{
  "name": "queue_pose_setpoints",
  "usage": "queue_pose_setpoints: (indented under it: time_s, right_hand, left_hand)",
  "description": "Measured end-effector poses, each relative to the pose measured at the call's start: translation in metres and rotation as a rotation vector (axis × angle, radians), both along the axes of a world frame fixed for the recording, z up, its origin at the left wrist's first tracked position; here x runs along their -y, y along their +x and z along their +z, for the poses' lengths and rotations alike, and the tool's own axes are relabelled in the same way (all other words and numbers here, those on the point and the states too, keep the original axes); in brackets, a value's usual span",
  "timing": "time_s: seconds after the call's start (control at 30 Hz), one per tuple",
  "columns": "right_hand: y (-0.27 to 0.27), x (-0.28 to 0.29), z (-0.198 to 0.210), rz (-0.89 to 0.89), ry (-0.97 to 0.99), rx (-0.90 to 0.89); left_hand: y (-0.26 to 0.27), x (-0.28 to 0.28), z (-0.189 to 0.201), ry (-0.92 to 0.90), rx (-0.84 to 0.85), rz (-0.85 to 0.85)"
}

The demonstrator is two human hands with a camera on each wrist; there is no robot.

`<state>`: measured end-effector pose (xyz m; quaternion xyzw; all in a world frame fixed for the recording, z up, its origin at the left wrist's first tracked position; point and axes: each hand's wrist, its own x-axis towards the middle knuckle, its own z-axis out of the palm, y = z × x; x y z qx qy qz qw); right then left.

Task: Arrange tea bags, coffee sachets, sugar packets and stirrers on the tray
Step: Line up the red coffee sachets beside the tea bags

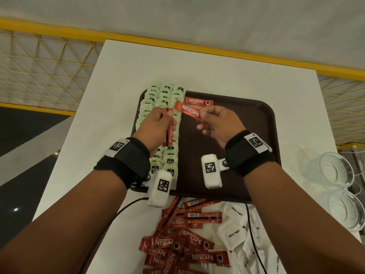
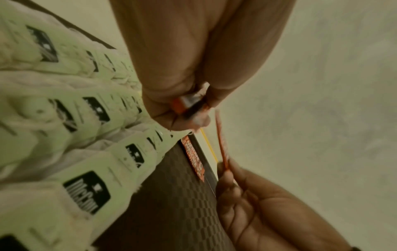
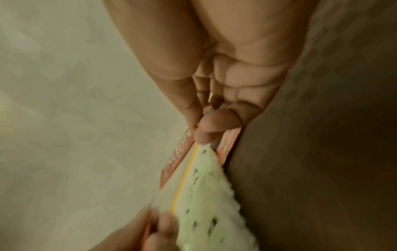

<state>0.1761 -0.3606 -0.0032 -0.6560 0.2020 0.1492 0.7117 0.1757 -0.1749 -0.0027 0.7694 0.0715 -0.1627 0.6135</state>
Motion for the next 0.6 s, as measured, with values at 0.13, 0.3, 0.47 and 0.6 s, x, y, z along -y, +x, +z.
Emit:
queue_pose_setpoints:
  time_s: [0.13, 0.3, 0.47, 0.6]
  right_hand:
    - [0.011, 0.026, -0.017, -0.078, -0.25, -0.034]
    - [0.023, 0.029, -0.032, -0.038, -0.378, -0.123]
    - [0.034, 0.022, -0.036, -0.032, -0.546, -0.123]
    - [0.041, 0.021, -0.036, 0.001, -0.637, -0.142]
  left_hand:
    - [-0.001, -0.006, -0.003, -0.132, -0.107, 0.112]
    - [0.002, -0.013, -0.004, -0.195, -0.143, 0.185]
    - [0.003, -0.017, -0.006, -0.217, -0.15, 0.2]
    - [0.003, -0.018, -0.005, -0.195, -0.11, 0.184]
